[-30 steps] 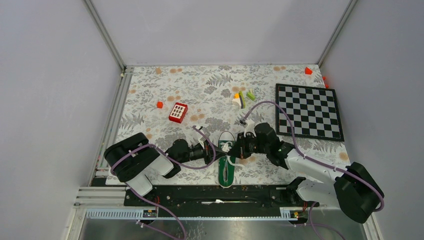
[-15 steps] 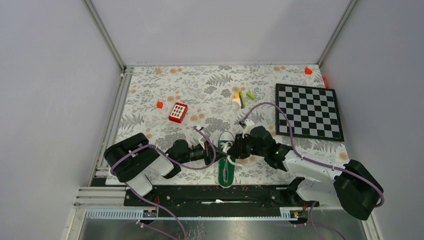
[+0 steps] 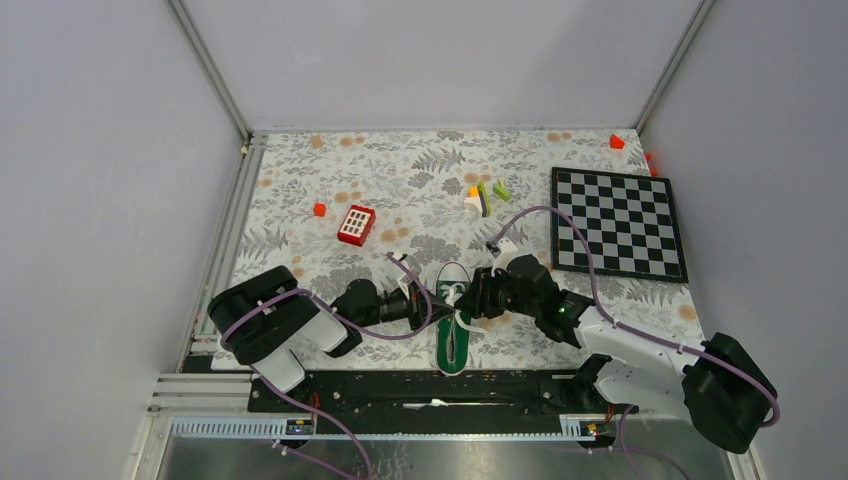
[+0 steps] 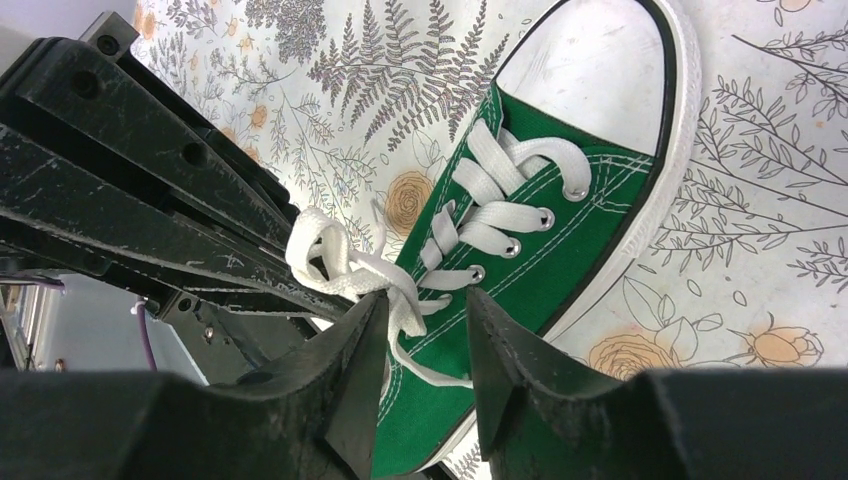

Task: Tie the shoes
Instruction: Cross the shoelace with the shoelace.

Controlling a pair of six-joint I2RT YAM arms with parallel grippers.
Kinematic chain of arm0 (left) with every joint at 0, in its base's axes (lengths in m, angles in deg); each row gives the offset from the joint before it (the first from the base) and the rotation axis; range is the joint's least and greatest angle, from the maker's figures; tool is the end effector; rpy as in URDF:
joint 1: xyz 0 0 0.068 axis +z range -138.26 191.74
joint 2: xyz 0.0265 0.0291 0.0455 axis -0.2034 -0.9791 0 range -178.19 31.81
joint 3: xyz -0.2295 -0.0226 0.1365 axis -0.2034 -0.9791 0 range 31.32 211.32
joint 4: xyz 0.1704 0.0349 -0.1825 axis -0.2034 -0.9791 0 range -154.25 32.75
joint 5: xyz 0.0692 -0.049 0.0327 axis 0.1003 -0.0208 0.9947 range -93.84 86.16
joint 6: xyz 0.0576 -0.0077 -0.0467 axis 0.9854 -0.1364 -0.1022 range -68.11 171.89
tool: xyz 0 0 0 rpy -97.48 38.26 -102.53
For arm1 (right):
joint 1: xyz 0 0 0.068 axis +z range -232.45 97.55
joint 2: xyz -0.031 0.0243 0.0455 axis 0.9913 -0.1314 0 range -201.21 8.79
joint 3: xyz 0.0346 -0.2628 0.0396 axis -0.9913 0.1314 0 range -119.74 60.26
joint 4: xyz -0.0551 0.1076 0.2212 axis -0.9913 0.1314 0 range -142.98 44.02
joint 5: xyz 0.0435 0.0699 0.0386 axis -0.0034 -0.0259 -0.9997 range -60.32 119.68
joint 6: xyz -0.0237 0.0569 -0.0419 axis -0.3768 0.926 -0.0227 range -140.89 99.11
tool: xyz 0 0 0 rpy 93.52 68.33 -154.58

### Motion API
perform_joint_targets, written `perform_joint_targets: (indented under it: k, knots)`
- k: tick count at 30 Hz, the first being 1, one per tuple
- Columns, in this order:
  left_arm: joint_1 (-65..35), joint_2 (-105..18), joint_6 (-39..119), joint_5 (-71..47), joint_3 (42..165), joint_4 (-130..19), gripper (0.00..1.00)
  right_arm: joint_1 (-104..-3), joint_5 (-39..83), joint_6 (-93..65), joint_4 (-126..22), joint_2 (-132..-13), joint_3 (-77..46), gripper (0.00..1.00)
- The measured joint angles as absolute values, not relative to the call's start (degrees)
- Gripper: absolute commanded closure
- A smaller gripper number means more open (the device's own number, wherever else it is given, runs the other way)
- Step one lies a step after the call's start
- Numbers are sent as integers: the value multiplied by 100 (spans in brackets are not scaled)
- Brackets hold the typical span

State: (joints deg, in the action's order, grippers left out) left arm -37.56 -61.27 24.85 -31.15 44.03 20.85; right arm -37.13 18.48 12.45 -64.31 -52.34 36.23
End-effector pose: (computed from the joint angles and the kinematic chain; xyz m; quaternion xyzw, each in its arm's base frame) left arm 0.1490 -0.2172 0.1453 0.2957 0.6558 -0.5500 0.4242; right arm 0.1605 0.1795 0.1877 -0.1396 0.8328 0.3994 0.3569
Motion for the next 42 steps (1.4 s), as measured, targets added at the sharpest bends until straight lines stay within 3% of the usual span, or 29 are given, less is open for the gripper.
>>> perform_joint_targets:
  k: [11,20,42]
  knots:
    - [-3767,-6127,2485,-3128,4403,2092,100,-3711,1839,1238,-6068,-4880,3628,50]
    - [-3767,-6127,2485,-3128,4403,2092,100,-3711,1870,1238,-5897,-4521,3647,54]
    - [-3767,-6127,2485,-3128,4403,2092,100,-3711,1958,1238,-6085,-5188,3632,64]
